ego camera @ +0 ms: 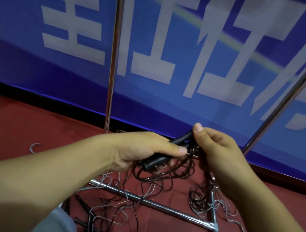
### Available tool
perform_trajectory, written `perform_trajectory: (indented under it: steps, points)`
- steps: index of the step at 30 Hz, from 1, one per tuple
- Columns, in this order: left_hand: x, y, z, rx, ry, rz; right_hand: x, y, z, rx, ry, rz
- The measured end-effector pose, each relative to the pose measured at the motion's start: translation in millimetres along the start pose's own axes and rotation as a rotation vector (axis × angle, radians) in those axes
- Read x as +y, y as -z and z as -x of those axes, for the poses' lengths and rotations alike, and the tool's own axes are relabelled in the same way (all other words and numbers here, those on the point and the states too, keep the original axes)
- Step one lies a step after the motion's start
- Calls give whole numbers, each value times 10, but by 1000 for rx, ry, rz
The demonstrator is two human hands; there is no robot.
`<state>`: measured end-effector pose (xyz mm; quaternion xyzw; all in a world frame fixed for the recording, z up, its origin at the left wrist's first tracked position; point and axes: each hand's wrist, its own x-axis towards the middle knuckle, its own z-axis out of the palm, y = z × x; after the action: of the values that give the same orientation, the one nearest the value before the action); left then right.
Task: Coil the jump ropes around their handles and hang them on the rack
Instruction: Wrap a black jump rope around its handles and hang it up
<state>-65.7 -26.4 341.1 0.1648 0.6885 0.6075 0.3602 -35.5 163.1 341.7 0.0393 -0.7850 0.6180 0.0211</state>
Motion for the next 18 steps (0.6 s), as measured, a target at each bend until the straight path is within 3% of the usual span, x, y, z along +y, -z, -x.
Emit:
perform_trajectory:
  steps: [6, 13, 18]
  points:
    - [-46, -24, 15, -132, 49, 135, 54, -27, 3, 138, -8, 172]
    - [-66, 14, 4, -89, 84, 120, 104, 31, -49, 180, -17, 296]
    - [-122, 133, 71, -44, 120, 52, 74, 212, -11, 127, -131, 185]
